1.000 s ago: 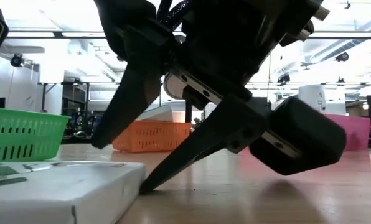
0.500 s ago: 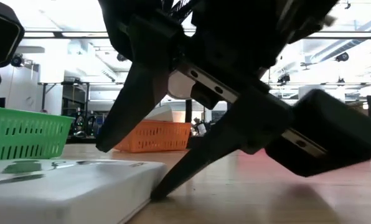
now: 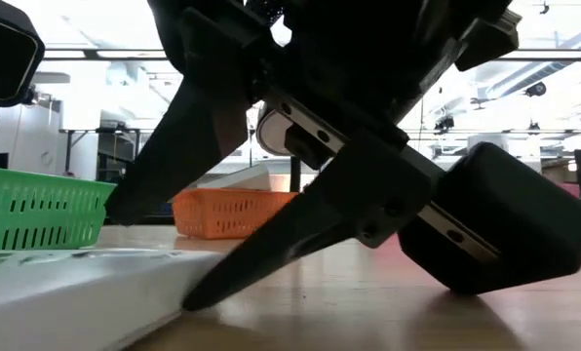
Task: Pick and place items into bin
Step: Put the white card reader box into the orange bin
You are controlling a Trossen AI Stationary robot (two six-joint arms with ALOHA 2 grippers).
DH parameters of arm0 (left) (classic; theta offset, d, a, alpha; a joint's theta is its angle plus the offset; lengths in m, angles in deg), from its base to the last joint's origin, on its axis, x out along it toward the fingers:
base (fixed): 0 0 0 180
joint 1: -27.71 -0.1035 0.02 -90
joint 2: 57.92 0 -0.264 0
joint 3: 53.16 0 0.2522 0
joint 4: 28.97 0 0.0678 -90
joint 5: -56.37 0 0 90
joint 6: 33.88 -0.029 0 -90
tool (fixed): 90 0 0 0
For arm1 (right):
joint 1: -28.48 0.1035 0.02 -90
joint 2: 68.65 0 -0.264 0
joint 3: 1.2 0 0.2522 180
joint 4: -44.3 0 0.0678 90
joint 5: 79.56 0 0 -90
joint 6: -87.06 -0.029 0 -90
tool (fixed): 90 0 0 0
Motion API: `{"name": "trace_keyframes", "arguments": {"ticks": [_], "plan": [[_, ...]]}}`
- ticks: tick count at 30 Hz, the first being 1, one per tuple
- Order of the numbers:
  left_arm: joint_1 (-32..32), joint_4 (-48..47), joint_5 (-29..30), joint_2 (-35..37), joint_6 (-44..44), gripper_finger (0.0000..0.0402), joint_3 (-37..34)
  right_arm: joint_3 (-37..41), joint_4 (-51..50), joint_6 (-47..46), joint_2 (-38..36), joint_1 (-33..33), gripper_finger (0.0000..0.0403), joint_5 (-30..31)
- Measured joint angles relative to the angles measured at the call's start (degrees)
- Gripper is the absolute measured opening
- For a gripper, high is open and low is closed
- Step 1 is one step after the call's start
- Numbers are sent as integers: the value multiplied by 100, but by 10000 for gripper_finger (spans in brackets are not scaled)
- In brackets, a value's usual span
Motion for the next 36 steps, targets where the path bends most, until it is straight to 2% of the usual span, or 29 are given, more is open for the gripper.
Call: {"name": "trace_keyframes", "arguments": {"ticks": [4, 18, 22, 33, 36], "plan": [[0, 12, -30, 1, 0, 246, 0, -4, 86, -127, -28, 0, 165, 328], [2, 22, -140, 11, -39, 246, 2, -35, 411, -204, -63, -10, 162, 537], [-2, 61, -215, 147, -413, 246, 6, -35, 417, -236, -86, -22, 162, 570], [-9, -133, -185, 637, -785, 246, 48, -45, 348, -597, -120, -25, 162, 741], [23, -285, -340, 695, -714, 237, 86, -33, 254, -599, -120, -28, 162, 756]]}}
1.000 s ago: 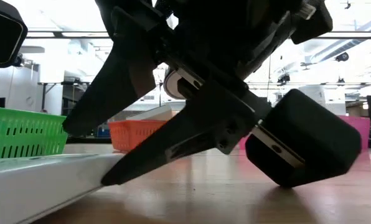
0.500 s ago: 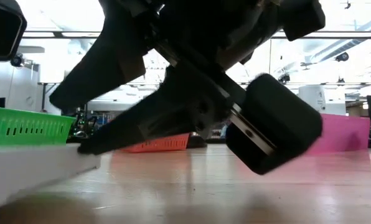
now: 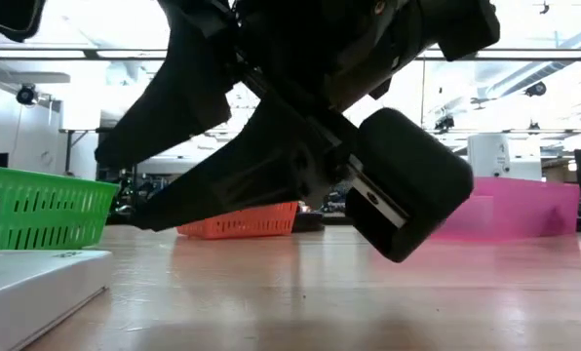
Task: Pick and place items into bin
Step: Put the white card reader box into the orange bin
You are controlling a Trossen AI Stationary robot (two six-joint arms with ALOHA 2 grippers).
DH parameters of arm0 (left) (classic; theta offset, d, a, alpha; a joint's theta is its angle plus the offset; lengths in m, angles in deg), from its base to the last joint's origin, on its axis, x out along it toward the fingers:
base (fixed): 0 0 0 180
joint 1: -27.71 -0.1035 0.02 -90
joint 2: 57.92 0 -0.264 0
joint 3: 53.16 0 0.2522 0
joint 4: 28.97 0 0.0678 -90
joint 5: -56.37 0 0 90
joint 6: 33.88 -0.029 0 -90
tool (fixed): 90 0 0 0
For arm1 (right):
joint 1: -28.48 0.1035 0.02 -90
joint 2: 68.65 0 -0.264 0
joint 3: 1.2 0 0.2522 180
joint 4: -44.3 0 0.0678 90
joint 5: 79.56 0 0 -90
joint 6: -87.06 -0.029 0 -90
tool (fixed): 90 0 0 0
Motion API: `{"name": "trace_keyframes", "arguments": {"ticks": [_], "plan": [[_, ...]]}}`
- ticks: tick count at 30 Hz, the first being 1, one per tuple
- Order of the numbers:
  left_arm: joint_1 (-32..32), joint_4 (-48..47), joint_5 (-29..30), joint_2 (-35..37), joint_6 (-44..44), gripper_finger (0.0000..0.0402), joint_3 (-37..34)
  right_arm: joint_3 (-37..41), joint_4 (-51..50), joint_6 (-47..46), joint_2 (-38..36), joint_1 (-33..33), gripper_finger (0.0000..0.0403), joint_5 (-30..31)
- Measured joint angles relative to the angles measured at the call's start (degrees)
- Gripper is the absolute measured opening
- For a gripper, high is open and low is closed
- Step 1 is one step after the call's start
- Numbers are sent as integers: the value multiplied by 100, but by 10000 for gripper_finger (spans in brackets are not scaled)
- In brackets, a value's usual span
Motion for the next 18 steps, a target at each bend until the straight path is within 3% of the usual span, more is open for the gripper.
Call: {"name": "trace_keyframes", "arguments": {"ticks": [10, 18], "plan": [[285, -1782, -730, 25, 1819, 110, 486, 4, -171, -271, 0, 7, 162, 79], [439, -2053, -1018, 31, 1984, 43, 562, 10, -314, -299, 0, 7, 160, 77]]}}
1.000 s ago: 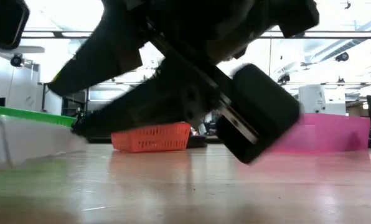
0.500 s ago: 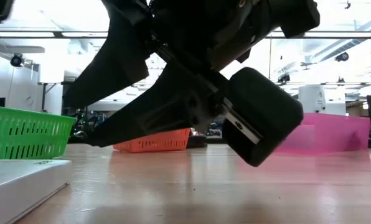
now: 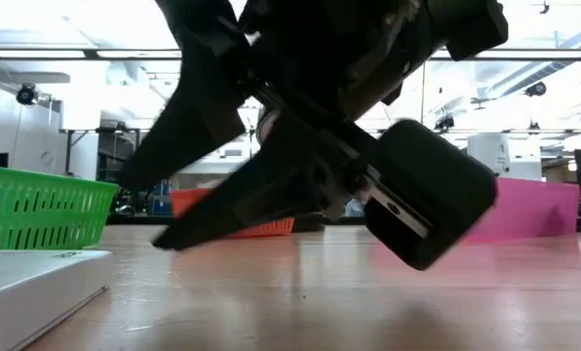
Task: Pick and place items into bin
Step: Put the white card reader box into the orange bin
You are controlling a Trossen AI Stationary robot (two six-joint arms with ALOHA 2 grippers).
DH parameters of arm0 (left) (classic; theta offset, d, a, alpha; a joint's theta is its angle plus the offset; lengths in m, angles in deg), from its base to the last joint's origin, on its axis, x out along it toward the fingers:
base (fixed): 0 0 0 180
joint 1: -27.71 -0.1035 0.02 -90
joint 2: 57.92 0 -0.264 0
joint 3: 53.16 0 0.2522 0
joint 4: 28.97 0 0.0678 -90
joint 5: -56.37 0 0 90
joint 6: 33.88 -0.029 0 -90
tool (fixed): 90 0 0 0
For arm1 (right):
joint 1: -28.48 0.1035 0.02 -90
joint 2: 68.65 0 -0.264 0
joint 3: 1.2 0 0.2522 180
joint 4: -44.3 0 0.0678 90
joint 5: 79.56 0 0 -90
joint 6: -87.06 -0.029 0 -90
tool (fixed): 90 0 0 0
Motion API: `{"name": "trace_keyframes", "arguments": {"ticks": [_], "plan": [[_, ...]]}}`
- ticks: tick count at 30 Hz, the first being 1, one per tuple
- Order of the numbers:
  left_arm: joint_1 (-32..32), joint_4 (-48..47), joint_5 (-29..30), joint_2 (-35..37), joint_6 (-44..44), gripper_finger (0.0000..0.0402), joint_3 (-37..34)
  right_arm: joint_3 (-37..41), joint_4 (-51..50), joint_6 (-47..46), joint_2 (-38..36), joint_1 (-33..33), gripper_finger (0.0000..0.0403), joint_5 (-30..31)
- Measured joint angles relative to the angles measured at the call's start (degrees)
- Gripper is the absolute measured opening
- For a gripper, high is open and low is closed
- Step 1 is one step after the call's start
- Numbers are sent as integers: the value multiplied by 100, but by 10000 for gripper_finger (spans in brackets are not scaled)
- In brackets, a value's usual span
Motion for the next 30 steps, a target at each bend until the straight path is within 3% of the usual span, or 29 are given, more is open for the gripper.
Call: {"name": "trace_keyframes", "arguments": {"ticks": [6, 19, 26, 30], "plan": [[121, -615, -582, -22, 726, 3, -71, 7, -360, 87, 0, 4, 151, -2], [104, -638, -730, -426, 1176, 6, -196, 8, -477, 157, 0, 7, 140, -31], [99, -628, -611, -495, 1176, 6, -187, 8, -511, 932, 0, 28, 150, -834], [32, -619, -632, -547, 1153, 5, -185, 10, -310, 1052, 0, 35, 158, -883]]}}
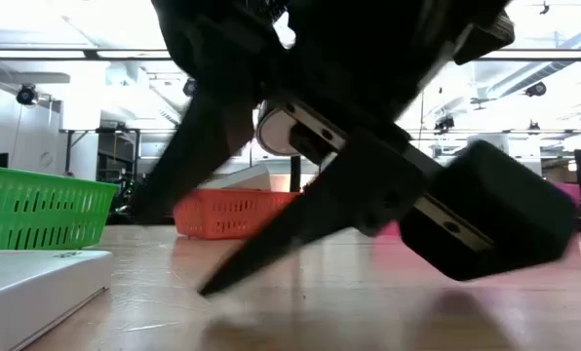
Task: Pick and place items into bin
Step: Put the white card reader box into the orange bin
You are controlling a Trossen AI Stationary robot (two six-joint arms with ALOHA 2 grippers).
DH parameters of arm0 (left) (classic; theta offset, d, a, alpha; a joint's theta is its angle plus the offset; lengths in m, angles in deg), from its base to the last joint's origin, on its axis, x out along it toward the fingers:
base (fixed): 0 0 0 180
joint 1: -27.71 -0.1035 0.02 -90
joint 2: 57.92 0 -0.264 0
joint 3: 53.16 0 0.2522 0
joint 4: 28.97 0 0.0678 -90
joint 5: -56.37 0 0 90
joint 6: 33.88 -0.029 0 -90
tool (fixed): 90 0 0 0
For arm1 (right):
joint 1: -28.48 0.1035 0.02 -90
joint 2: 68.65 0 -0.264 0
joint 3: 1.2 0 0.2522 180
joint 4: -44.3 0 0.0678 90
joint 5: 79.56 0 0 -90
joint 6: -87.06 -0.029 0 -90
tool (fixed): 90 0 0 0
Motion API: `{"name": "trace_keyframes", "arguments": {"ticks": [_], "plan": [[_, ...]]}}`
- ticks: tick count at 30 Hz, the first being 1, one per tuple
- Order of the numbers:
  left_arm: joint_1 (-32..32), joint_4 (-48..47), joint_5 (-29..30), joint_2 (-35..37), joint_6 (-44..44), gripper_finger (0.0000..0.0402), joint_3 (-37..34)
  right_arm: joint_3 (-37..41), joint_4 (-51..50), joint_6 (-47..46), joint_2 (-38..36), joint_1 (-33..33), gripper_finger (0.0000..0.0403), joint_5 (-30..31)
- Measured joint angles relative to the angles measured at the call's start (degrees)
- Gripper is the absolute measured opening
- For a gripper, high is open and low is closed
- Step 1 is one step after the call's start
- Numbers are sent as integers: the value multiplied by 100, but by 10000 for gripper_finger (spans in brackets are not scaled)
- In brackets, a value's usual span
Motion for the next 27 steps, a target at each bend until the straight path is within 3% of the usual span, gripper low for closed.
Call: {"name": "trace_keyframes", "arguments": {"ticks": [8, 10, 16, 27], "plan": [[-193, 193, -8, -251, -138, 1, -11, 0, 412, 519, 105, -7, 183, -23], [-257, 436, 217, -311, -191, 1, -5, 0, 438, 597, 125, -3, 188, -28], [-441, 733, 204, -360, -741, 1, -15, -2, 473, 652, 146, -4, 195, -44], [-558, 780, 232, -360, -897, 1, -15, -67, -142, 694, 144, -4, 196, -42]]}}
